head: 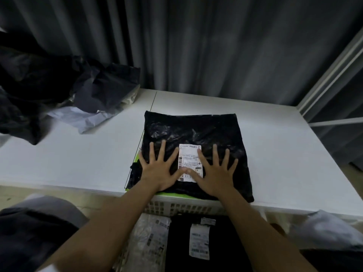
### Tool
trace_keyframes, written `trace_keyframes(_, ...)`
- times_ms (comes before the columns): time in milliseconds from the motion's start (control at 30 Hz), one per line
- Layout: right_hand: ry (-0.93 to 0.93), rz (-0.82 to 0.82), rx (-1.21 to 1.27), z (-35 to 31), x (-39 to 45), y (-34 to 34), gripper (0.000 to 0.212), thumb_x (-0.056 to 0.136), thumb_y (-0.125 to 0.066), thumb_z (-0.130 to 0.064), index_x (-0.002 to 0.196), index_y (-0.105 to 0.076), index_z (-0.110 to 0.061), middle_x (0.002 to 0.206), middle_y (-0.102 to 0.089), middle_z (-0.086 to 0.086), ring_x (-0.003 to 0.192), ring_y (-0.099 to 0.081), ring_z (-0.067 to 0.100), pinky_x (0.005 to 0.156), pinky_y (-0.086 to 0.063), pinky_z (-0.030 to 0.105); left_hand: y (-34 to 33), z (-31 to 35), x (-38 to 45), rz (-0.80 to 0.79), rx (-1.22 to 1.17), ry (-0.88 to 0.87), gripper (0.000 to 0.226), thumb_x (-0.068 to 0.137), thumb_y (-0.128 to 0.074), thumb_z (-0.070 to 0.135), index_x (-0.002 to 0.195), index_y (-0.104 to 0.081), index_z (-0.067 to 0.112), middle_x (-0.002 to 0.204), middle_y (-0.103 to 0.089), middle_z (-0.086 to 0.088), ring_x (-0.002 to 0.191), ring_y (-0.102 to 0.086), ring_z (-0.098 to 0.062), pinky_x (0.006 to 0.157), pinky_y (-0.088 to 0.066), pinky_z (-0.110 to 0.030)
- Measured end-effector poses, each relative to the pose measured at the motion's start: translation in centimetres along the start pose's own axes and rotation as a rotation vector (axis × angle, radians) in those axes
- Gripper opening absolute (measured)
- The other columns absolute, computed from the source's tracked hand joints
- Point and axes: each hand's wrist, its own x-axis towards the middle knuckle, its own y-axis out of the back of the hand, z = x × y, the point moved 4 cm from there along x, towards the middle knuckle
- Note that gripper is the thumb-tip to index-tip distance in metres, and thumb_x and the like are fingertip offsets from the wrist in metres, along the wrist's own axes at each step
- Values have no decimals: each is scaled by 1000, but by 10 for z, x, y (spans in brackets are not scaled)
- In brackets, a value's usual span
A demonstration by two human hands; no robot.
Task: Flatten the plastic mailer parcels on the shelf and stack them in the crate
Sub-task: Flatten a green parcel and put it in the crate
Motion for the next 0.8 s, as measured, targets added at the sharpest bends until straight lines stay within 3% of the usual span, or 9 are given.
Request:
trace_keyframes(233, -39, -121, 27, 1, 3, -9, 83, 72, -8, -89, 144, 14, -53, 158, 22, 2, 142, 22, 41, 109, 15, 64, -9, -3, 5, -89, -6, 47, 86, 67, 3, 88, 144, 17, 51, 154, 31, 3, 138, 33, -33, 106, 16, -67)
trace_keyframes(300, -30, -117, 61, 3, 7, -5, 79, 78, -13, -85, 148, 3, -51, 161, 11, 3, 144, 12, 41, 111, 10, 61, -1, -4, 6, -134, -89, 69, 80, 74, -5, 86, 146, 5, 52, 157, 23, 5, 141, 29, -31, 107, 18, -64)
trace_keyframes(367, -45, 96, 180, 10, 12, 11, 69, 88, -26, -71, 149, -26, -37, 156, -20, 14, 139, -20, 43, 111, -16, 57, 14, -8, 9, -27, -193, 105, 70, 84, -22, 78, 147, -16, 48, 160, 2, -1, 145, 10, -30, 110, 12, -61)
trace_keyframes(433, -136, 350, 262, 29, 15, 28, 60, 89, -44, -49, 142, -43, -20, 141, -39, 24, 122, -40, 46, 97, -36, 53, 30, -21, 13, 219, -171, 199, 65, 90, -37, 66, 146, -26, 35, 153, -16, -13, 141, -11, -34, 113, -5, -57)
trace_keyframes(500, -293, 355, 221, 51, 17, 34, 64, 92, -51, -38, 148, -31, -16, 147, -30, 25, 126, -34, 46, 98, -34, 53, 38, -40, 17, 274, -195, 369, 73, 92, -41, 59, 149, -19, 20, 151, -19, -18, 138, -19, -38, 110, -19, -53)
trace_keyframes(600, -506, 134, 293, 76, 19, 32, 73, 98, -38, -46, 153, -1, -16, 150, -25, 23, 133, -28, 43, 104, -28, 51, 39, -60, 22, 138, -245, 497, 76, 97, -37, 52, 150, -10, 4, 147, -26, -25, 133, -29, -42, 105, -30, -50)
trace_keyframes(700, -483, 100, 407, 80, 18, 31, 74, 99, -41, -39, 153, 2, -13, 143, -35, 25, 128, -35, 44, 101, -32, 50, 40, -68, 27, 117, -394, 487, 58, 100, -41, 35, 140, -25, -3, 137, -38, -29, 125, -38, -45, 102, -33, -48)
trace_keyframes(800, -498, 47, 509, 82, 5, 24, 75, 95, -50, -36, 152, -7, -12, 139, -40, 26, 127, -39, 44, 102, -32, 49, 39, -68, 15, 66, -499, 483, 44, 99, -46, 25, 129, -35, -5, 132, -46, -28, 123, -43, -44, 100, -35, -44)
